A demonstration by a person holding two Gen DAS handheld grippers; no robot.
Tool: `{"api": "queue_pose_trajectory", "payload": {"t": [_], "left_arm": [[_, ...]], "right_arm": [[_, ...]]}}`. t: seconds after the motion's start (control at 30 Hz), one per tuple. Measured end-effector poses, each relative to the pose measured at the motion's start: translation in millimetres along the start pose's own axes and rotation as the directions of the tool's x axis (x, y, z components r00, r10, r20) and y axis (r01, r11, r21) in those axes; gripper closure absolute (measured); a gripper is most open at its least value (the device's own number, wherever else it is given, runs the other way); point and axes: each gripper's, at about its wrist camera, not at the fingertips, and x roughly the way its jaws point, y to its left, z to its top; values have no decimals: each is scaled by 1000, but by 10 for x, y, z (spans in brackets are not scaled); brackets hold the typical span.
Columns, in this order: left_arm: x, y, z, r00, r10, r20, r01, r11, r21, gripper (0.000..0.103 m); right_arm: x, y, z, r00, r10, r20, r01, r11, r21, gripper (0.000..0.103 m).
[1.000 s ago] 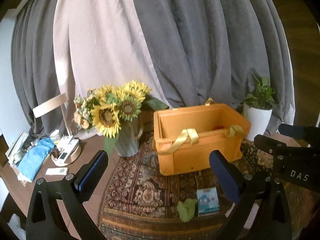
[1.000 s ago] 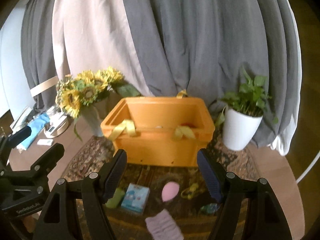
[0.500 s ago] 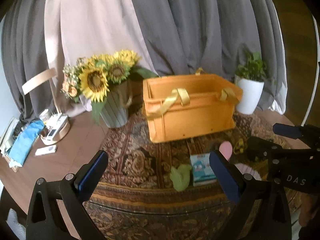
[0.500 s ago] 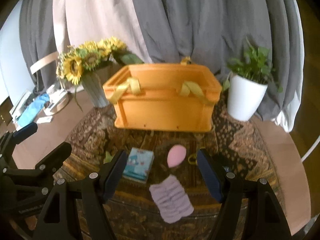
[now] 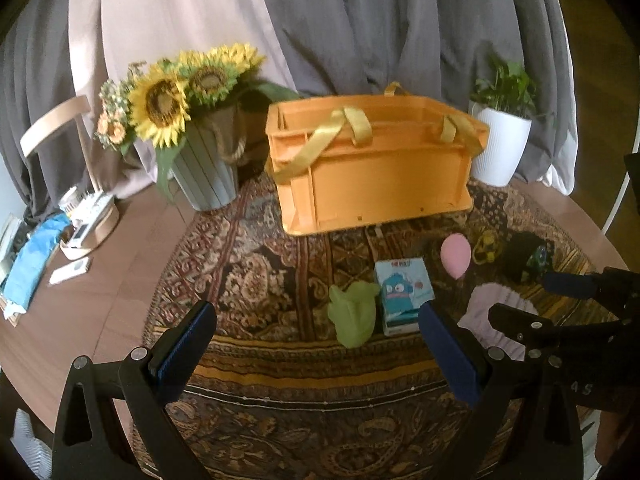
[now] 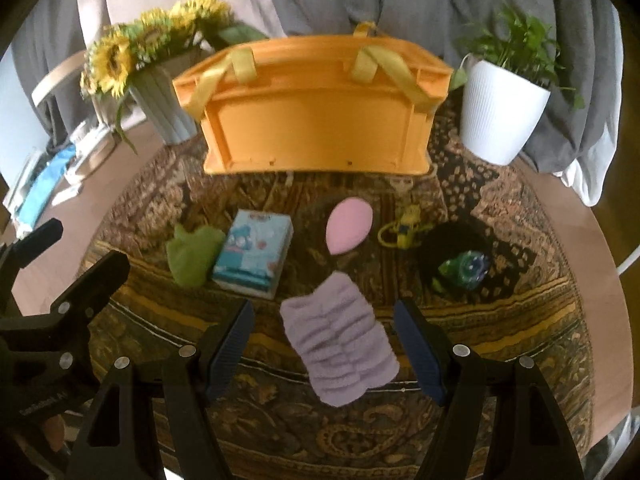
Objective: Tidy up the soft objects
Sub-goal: 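Grasp the green plush with the left gripper while the right gripper grasps the lavender wristband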
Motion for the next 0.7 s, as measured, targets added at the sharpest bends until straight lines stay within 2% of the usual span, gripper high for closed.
{"api": "queue_pose_trajectory", "payload": {"t": [0.23,0.5,0.7], "left_arm": [[214,-31,-107,998,-10,-62,11,1000,9,0],[425,-70,-187,996,-27,-88,28,1000,12,1],[590,-88,-233,994,-35,-100,35,999,0,8]], "right_arm": [[202,10,-75,999,-16,-45,14,999,-31,30],[368,9,-104,999,-19,-32,17,998,-63,30],[474,14,-92,1000,-27,-12,27,998,-61,30]]}}
